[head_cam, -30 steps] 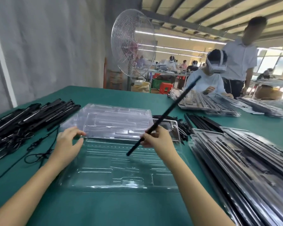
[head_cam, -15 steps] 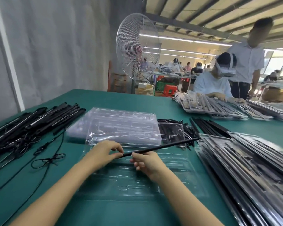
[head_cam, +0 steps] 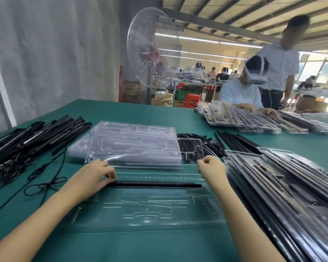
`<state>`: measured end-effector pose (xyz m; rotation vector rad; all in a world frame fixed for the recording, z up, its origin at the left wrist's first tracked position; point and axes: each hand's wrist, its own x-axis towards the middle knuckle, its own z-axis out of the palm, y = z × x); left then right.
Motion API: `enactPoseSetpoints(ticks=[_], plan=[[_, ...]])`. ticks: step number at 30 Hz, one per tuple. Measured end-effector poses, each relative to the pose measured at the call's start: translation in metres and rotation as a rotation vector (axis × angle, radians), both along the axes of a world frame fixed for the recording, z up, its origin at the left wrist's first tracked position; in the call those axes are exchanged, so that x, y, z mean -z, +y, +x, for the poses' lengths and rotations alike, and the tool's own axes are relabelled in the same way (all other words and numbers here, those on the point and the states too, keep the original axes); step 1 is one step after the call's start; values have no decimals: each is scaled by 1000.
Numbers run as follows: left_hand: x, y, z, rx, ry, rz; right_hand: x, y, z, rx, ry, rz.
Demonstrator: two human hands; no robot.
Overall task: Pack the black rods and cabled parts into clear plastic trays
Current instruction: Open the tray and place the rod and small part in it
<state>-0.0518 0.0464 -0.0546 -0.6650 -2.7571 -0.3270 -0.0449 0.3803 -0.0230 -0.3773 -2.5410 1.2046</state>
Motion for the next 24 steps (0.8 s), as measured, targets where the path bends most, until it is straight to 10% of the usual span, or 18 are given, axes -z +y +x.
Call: enactPoseSetpoints(ticks=[13,19,24], plan=[[13,-29,2,-55,-29,340,8,39,-53,88,-181,288],[9,-53,-2,-525,203,473,19,30,-66,95,-252,453],[11,-48,0,-806,-105,217,21,32,-75,96,-254,414]])
